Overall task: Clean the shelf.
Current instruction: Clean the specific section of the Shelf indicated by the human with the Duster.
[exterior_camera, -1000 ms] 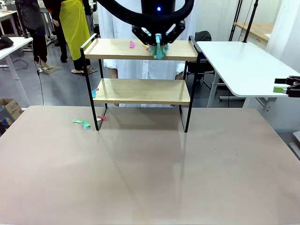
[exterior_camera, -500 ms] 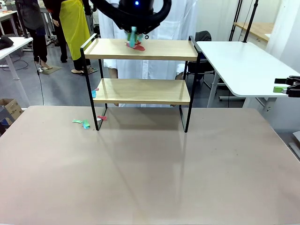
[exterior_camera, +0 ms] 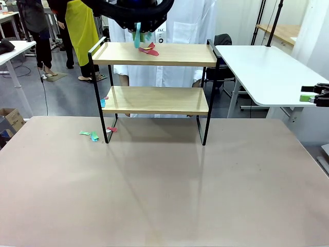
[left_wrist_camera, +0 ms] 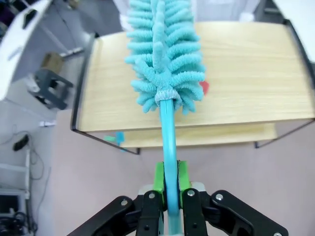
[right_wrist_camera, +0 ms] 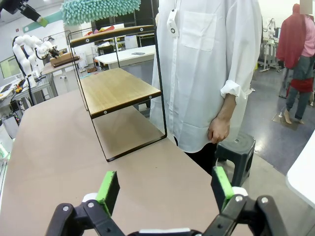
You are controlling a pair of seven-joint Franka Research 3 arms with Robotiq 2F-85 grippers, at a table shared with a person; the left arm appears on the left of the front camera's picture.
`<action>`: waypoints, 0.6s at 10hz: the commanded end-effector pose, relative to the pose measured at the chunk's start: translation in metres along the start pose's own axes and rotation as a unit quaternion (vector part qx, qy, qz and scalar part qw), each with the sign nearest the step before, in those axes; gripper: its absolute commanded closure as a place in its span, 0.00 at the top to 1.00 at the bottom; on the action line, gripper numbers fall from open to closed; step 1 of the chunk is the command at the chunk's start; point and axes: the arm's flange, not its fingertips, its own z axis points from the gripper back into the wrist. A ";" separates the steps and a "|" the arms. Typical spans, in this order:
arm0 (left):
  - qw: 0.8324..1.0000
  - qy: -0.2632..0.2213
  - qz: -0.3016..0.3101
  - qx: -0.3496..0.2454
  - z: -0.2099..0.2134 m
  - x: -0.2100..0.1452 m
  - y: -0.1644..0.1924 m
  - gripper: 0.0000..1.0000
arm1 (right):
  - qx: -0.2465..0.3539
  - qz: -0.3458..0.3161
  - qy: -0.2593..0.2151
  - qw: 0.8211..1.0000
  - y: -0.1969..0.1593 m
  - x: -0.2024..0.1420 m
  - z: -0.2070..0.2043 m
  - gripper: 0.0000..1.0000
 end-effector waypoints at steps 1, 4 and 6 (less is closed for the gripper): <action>0.999 0.029 -0.006 -0.045 0.001 -0.005 0.010 0.13 | -0.004 -0.006 0.007 1.000 0.001 0.005 -0.003 1.00; 0.990 0.074 0.033 -0.119 0.003 -0.004 0.002 0.13 | -0.004 -0.006 0.007 1.000 0.001 0.005 -0.003 1.00; 0.987 0.074 0.054 -0.136 0.007 -0.007 -0.008 0.13 | -0.004 -0.006 0.007 1.000 0.001 0.005 -0.003 1.00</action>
